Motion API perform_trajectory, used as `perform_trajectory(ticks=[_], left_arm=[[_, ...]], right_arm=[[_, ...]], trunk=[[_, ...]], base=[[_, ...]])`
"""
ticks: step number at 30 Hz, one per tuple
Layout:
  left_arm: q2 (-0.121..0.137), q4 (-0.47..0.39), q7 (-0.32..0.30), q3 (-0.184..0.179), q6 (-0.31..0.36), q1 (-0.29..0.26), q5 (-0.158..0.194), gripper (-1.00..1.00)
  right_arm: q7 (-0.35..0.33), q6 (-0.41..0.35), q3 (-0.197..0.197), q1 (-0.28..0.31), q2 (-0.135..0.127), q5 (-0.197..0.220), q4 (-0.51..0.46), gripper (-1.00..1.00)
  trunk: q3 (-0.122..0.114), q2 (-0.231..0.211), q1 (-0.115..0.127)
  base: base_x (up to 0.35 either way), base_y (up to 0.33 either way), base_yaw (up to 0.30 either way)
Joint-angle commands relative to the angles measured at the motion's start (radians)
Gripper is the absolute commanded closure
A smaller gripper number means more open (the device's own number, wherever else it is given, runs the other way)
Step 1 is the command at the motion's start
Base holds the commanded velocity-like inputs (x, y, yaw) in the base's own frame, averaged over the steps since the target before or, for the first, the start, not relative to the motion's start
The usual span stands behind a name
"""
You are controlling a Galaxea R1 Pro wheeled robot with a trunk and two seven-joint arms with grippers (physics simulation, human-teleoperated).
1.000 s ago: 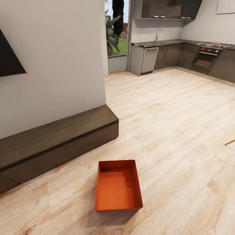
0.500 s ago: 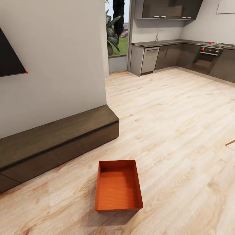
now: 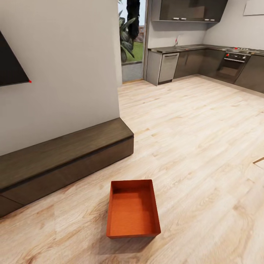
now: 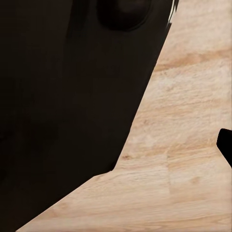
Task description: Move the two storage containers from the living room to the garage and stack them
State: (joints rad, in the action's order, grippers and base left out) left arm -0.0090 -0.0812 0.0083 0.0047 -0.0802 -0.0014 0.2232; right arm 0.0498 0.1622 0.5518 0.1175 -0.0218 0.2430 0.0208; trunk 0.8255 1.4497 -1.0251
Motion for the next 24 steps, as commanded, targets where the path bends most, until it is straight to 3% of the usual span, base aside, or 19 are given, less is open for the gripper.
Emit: perform_trajectory(ticks=[1,21,24], left_arm=[[0.0,0.0,0.001,0.0,-0.003,0.0,0.005,-1.0],[0.007,-0.02,0.003,0.001,-0.003,0.0,0.006,-1.0],[0.01,-0.143,0.004,0.002,0.012,0.0,0.001,-1.0]], right_arm=[[0.001,0.005,0.008,0.001,0.001,0.008,0.002,-1.0],[0.006,0.002,0.007,0.001,0.004,0.011,-0.012,-1.0],[0.003,-0.015,0.008,0.004,-0.004,0.013,-0.142,-1.0]], trunk=[[0.001,0.0,0.0],[0.001,0.0,0.0],[0.001,0.0,0.0]], base=[[0.0,0.0,0.0],[0.0,0.0,0.0],[0.0,0.0,0.0]])
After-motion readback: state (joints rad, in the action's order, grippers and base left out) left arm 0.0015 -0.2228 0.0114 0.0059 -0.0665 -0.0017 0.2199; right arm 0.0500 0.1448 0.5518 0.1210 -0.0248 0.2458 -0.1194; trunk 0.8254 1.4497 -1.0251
